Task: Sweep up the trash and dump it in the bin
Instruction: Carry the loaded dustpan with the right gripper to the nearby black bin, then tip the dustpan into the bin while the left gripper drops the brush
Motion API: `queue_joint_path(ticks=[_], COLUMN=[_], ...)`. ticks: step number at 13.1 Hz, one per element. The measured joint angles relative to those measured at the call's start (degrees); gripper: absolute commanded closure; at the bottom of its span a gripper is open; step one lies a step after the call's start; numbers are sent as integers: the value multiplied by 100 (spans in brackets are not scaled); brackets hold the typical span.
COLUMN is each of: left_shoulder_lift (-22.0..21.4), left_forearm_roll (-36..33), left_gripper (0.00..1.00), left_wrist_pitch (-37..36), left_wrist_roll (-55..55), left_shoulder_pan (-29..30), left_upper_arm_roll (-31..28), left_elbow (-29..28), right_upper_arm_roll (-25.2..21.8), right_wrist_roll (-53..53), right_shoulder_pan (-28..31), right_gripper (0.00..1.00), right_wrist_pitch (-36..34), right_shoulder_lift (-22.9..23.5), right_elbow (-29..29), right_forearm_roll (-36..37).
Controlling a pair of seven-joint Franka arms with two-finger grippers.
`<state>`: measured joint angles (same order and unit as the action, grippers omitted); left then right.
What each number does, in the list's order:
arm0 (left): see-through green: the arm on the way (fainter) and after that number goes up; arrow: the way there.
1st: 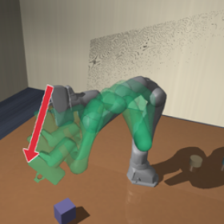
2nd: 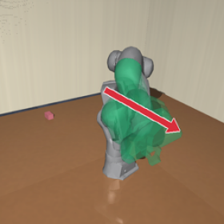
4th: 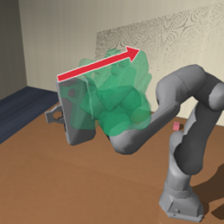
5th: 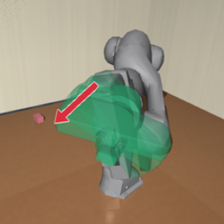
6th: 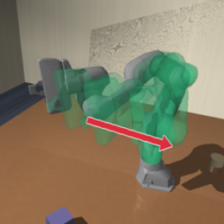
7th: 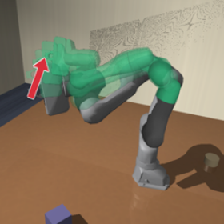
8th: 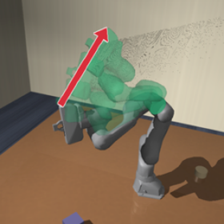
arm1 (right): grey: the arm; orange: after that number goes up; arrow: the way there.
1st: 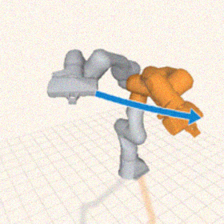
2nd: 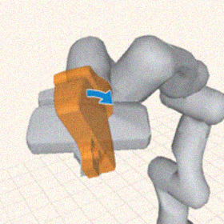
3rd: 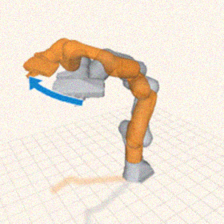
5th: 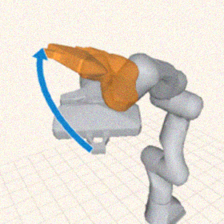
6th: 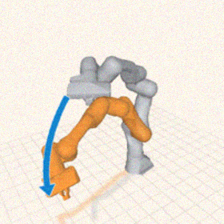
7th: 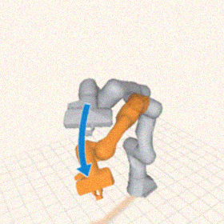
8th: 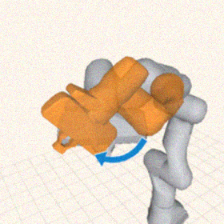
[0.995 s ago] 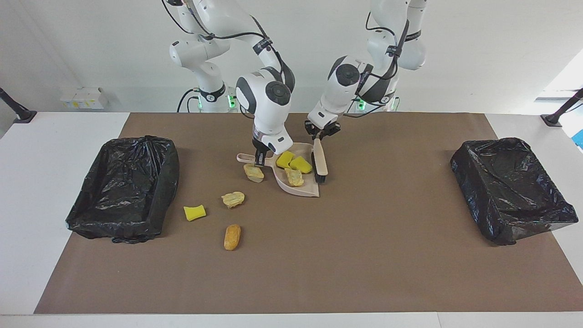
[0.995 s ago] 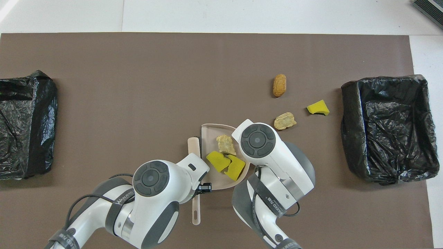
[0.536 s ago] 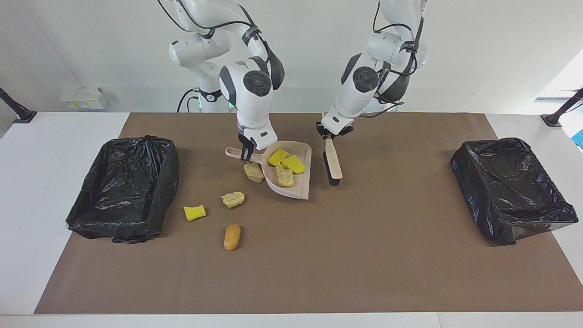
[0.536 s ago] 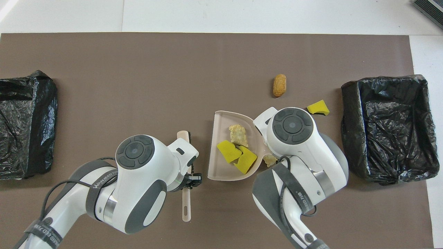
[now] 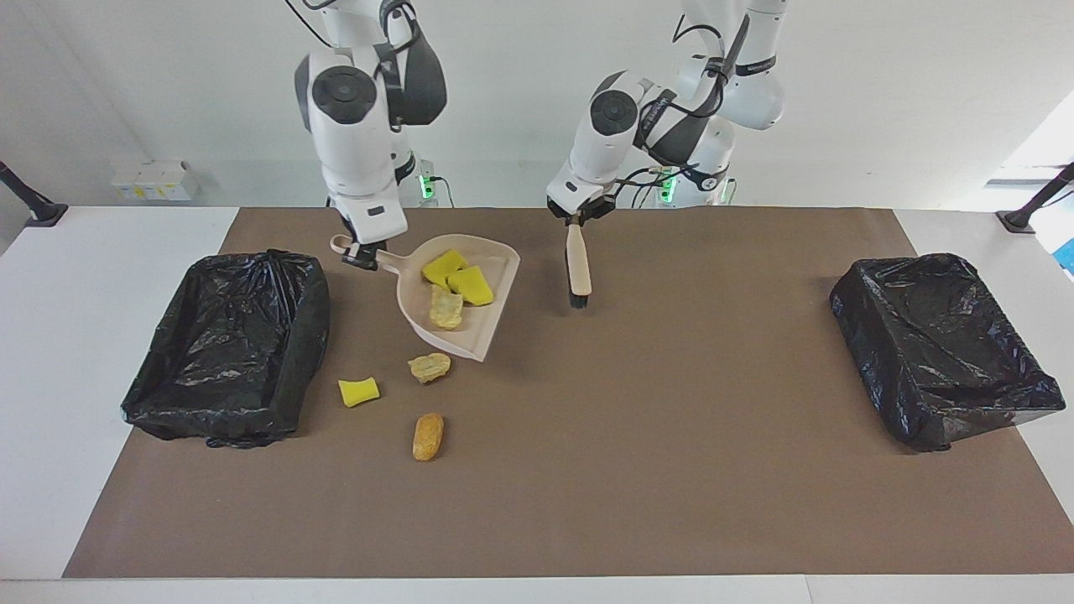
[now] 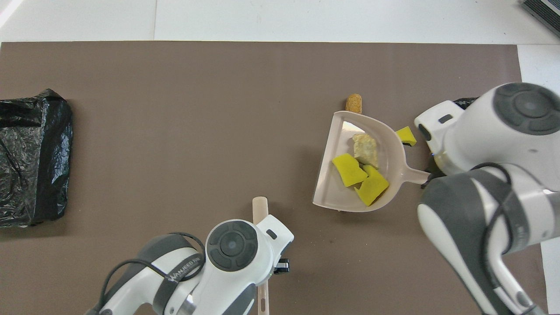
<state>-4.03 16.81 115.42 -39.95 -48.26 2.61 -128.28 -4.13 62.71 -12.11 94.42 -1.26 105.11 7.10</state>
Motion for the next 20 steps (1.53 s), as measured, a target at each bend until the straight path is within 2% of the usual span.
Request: queue_joint_path(ticks=[3,6,7,8,12,15,18,20], left_shoulder_lift=[0,-48,-54,-57,-92,-129,-116,-110], left_forearm_roll=[0,0,0,0,-7,-47,-239,-412], left_gripper=[100,100,53,1,0,0,0,0], left_wrist_pitch=[514,680,748,833,927,908,867,662], left_wrist_roll=[-726,-907,-912,-911,-910,-729,55,594], left_shoulder_pan=[-516,-565,-595,-622,-403,272,1011,1405], left_upper_arm_roll=[18,16,15,12,-125,-181,-201,-210], left_elbow=[-392,-653,-726,-797,-758,-615,-421,-168], right_upper_arm_roll=[-38,-70,-80,-83,-89,-91,-30,-20], right_wrist_roll=[1242,1959,2142,2335,3420,3844,3855,3855], right_shoulder_pan=[1282,2317,2555,2740,3262,3464,3426,3424], right_gripper=[100,100,100,100,100,100,100,100], right_wrist_pitch=[3,393,621,823,1457,1759,1937,2320], right_shoulder_lift=[-11,48,69,90,290,480,588,616], right_elbow=[-147,-150,-152,-167,-557,-566,-487,-259], right_forearm_roll=[-4,29,140,358,1180,1634,2493,3005])
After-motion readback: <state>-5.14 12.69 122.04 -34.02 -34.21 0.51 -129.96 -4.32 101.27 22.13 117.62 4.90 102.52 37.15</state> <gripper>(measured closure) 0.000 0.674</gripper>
